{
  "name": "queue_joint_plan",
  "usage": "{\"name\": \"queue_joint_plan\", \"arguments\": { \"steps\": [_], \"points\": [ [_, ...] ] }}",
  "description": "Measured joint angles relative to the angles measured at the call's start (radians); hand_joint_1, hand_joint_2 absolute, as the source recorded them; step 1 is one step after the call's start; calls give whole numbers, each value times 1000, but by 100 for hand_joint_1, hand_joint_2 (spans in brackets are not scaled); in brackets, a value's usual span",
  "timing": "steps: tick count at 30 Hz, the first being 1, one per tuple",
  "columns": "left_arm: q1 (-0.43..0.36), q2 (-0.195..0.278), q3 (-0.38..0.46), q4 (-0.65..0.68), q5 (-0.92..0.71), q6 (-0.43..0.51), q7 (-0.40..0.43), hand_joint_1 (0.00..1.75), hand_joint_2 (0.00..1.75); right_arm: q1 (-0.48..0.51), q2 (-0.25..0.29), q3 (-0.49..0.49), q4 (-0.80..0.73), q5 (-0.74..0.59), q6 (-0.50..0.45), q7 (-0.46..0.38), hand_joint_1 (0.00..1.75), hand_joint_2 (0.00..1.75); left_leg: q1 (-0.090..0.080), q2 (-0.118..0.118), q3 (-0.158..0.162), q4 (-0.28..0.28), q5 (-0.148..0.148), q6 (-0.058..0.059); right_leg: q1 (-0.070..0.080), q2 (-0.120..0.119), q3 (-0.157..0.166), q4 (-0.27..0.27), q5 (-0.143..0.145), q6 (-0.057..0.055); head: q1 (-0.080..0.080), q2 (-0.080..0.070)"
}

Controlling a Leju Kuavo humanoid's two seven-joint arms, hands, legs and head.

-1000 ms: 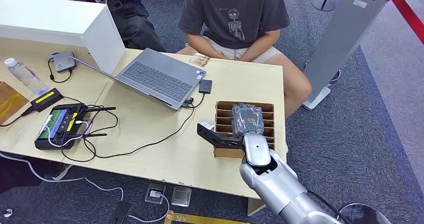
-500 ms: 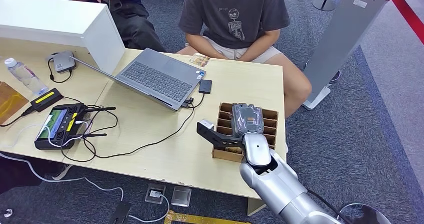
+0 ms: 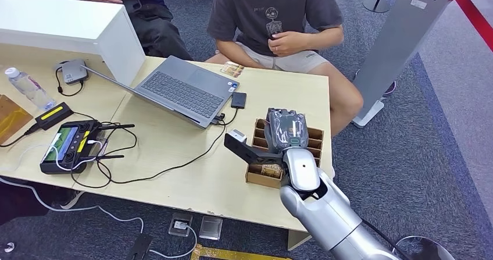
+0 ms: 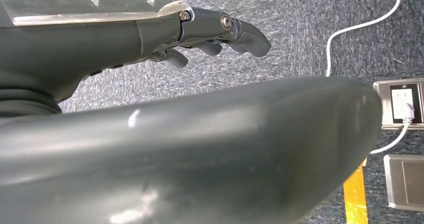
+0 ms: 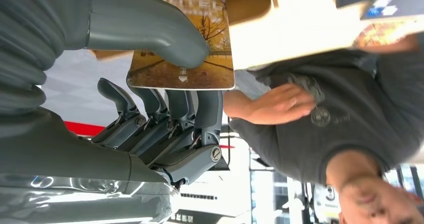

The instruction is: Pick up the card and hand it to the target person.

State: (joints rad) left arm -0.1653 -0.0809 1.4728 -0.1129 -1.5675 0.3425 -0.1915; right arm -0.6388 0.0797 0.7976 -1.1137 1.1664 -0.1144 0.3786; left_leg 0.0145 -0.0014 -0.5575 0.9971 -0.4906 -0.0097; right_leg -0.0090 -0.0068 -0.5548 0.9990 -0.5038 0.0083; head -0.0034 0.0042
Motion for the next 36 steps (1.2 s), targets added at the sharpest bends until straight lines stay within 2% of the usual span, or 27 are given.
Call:
{"name": "queue_joint_plan", "arguments": {
  "steps": [9,14,18,23,31,32,35,36],
  "points": [
    [0,0,0,0,7,6,-1,0,0,0,-31,-25,-179,-2,-18,-4,162,175,0,0,0,0,0,0,0,0,0,0,0,0,0,0],
    [0,0,0,0,4,7,-5,0,0,0,-49,-46,-258,-4,-60,-16,147,175,0,0,0,0,0,0,0,0,0,0,0,0,0,0],
    [0,0,0,0,-2,5,-12,0,0,-5,-60,-60,-291,-3,-91,-32,143,175,0,0,0,0,0,0,0,0,0,0,0,0,0,0],
    [0,0,0,0,-2,2,-18,0,0,-39,-67,-70,-277,9,-139,-57,142,175,0,0,-1,0,0,0,0,0,0,0,0,0,0,0],
    [-1,0,-1,0,-2,1,-19,0,0,-106,-59,-66,-127,43,-202,-95,133,175,0,0,-1,0,0,0,0,-1,0,0,0,0,0,0],
    [-2,0,-1,0,-2,1,-19,0,0,-112,-56,-65,-103,45,-207,-97,127,175,0,0,-1,0,0,0,0,-1,0,0,0,0,0,0],
    [-2,0,-1,0,-2,-1,-19,0,0,-124,-48,-64,-37,51,-213,-101,29,175,0,-1,-1,0,0,0,0,-1,0,0,0,0,0,0],
    [-2,0,-2,0,-2,-1,-19,0,0,-127,-46,-63,-18,52,-212,-101,1,175,0,-1,-1,0,0,0,0,-1,0,0,0,0,0,0]
  ]
}}
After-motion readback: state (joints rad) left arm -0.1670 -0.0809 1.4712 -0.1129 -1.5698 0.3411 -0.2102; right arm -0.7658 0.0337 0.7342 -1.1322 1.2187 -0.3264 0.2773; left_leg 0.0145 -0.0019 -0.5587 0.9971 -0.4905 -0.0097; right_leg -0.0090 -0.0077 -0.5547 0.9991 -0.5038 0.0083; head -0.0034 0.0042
